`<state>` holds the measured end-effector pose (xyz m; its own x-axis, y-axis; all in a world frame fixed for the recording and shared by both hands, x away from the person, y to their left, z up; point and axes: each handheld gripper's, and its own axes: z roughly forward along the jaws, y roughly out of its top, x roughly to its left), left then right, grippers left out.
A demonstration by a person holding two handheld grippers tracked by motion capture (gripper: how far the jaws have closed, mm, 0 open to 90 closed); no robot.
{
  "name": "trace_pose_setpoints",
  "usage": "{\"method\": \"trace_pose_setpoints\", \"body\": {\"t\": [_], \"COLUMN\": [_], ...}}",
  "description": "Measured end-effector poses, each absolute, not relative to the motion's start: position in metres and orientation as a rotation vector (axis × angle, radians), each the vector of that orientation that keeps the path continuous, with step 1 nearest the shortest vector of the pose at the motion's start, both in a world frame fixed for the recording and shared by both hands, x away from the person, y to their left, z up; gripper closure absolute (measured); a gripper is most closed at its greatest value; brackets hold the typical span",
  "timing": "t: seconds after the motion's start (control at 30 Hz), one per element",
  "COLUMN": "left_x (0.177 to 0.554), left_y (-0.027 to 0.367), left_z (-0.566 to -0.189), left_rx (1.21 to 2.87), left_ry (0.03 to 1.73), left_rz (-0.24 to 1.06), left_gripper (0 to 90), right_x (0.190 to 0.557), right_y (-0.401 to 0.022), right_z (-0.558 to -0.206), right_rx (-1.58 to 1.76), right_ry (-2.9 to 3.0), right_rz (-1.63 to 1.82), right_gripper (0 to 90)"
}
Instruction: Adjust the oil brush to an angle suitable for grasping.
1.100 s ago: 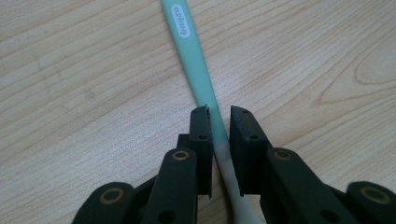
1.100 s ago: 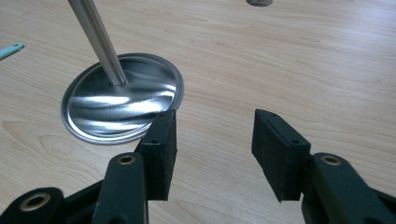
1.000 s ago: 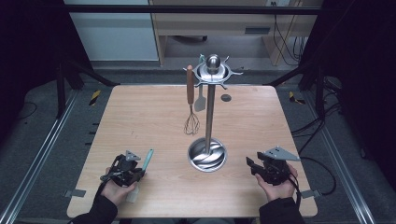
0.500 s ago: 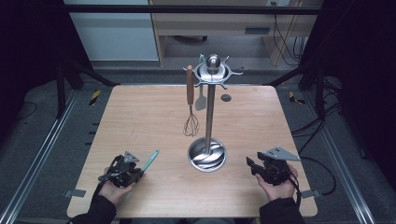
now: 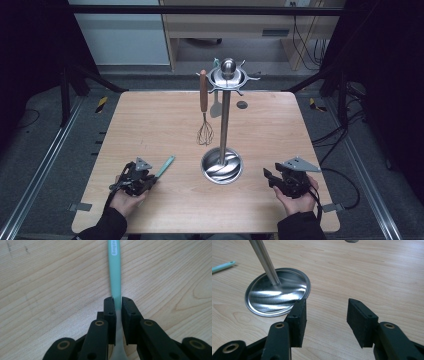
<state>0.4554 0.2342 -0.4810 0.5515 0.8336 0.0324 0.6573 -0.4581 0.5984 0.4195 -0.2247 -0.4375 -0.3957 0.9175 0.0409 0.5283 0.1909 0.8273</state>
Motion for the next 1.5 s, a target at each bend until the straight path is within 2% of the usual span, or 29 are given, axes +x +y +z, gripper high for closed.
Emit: {"method": "trace_pose_setpoints", "body": {"t": [0.43,0.9,1.5], "left_x": [0.453,0.454,0.447], "left_y": [0.238,0.233,0.235], "left_z": [-0.483,-0.480,-0.472], "left_rx": [2.286,2.346,2.306], "left_ry": [1.178,1.172,1.145], "left_rz": [0.421,0.428,0.468], "left_gripper": [78.7,81.7,82.9], "right_x": [0.419,0.419,0.419], "right_y": [-0.225,-0.225,-0.225], "right_z": [-0.438,-0.438,-0.437], "right_rx": [1.345,1.347,1.346], "right_ry": [2.003,2.006,2.007], "right_rz": [1.097,1.100,1.098], "right_gripper": [50.3,50.1,50.0]}}
